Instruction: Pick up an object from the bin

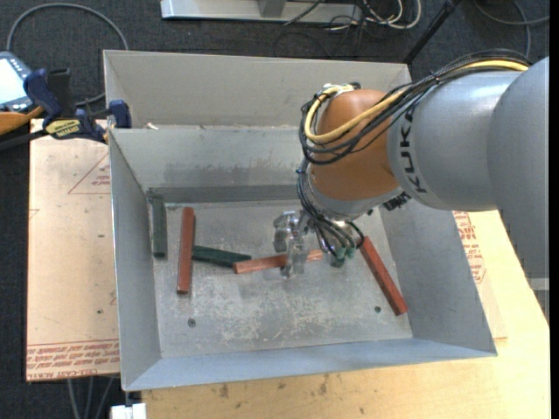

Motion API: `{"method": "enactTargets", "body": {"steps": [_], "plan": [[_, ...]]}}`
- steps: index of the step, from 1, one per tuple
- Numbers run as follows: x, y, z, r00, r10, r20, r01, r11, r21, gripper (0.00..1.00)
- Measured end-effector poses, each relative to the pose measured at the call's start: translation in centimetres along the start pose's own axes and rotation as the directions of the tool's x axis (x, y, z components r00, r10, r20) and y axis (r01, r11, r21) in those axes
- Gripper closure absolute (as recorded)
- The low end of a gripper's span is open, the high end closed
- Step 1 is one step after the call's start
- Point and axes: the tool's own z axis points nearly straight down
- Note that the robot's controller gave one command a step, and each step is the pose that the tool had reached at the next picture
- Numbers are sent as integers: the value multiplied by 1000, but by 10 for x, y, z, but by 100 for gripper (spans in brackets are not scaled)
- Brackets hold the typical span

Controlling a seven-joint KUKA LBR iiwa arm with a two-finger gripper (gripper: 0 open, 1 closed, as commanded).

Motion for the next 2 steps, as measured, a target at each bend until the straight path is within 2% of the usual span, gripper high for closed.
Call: {"method": "enactTargets", "body": {"steps": [1,2], "plan": [[-1,0,-17,1000,0,1,0,1000,0,100],[-1,0,-20,1000,0,-1,0,1000,0,100]]}}
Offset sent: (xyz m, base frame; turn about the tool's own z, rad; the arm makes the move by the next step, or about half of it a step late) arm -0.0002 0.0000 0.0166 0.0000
